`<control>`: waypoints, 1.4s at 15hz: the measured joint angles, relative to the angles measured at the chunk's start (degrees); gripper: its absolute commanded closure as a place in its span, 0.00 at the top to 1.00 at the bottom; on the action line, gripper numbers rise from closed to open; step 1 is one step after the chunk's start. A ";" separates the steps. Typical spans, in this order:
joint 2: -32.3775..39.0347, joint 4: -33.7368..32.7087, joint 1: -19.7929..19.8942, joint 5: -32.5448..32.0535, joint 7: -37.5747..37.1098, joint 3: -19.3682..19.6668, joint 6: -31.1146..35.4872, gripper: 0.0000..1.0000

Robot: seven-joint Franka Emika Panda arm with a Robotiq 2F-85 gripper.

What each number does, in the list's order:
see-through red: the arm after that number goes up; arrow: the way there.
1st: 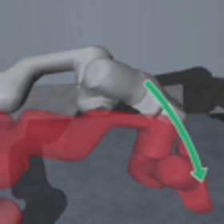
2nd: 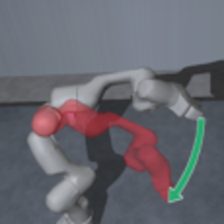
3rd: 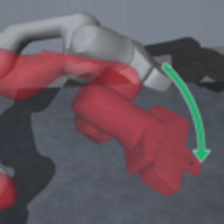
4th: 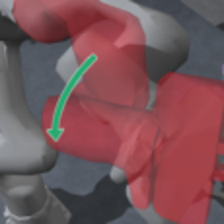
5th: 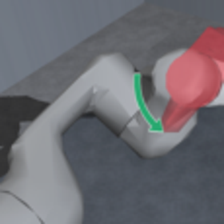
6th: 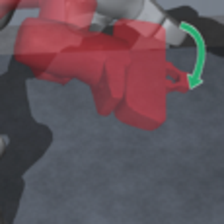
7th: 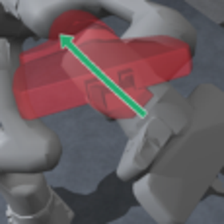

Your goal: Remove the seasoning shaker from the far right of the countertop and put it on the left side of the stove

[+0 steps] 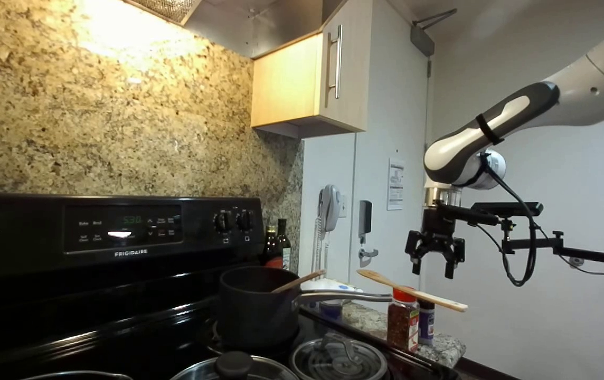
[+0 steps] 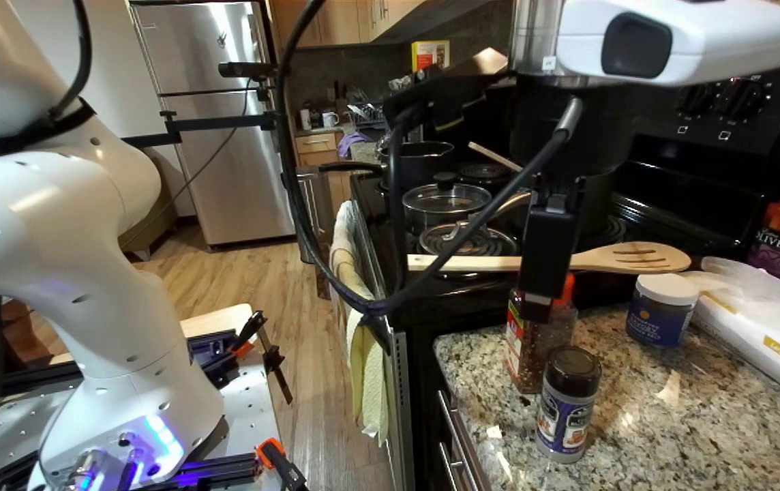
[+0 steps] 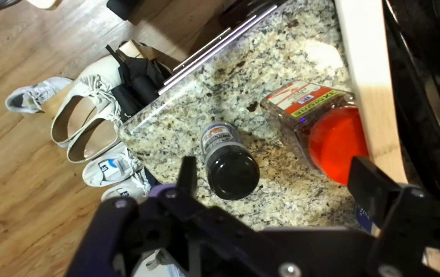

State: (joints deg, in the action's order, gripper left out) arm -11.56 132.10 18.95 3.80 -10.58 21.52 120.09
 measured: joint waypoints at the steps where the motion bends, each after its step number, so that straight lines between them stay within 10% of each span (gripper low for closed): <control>1: -0.06 0.04 0.06 0.72 0.04 0.24 0.00 1.00; 7: -0.10 0.05 0.17 1.09 -1.76 0.10 0.00 1.00; 21: 3.43 1.02 2.54 1.06 -43.00 -2.22 7.42 1.00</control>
State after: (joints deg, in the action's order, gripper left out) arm -8.13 133.12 21.49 4.86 -53.58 19.31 127.51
